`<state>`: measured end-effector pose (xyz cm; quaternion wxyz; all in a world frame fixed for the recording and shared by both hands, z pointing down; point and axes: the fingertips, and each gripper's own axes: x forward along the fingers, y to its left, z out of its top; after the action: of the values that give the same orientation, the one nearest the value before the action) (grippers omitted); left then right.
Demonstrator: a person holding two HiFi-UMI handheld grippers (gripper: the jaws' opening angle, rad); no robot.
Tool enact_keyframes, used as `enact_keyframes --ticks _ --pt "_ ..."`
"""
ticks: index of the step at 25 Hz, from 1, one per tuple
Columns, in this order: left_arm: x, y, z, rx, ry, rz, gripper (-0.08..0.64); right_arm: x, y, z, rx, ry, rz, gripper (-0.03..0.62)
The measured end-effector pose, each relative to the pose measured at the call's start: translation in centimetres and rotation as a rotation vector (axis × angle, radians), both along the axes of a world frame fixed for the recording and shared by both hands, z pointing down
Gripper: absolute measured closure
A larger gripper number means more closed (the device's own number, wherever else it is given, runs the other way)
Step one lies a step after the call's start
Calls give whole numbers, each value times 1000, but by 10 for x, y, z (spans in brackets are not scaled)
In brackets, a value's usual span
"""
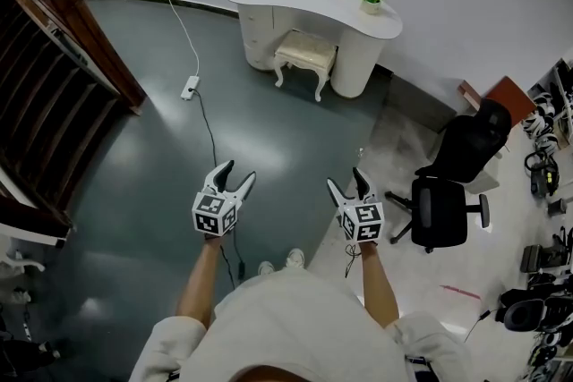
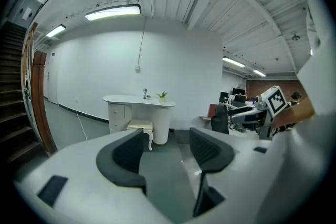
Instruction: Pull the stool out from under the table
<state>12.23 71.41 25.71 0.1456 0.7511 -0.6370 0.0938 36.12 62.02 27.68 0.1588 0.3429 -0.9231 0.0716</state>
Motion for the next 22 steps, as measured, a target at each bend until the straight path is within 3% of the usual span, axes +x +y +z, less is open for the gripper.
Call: enact_keyframes --ticks 13,22 --pt "2 -50 14 -24 -5 -50 296 8 -48 29 -39 23 -25 313" --pt "-34 -141 34 -31 18 -30 296 -26 -139 38 -34 43 1 322"
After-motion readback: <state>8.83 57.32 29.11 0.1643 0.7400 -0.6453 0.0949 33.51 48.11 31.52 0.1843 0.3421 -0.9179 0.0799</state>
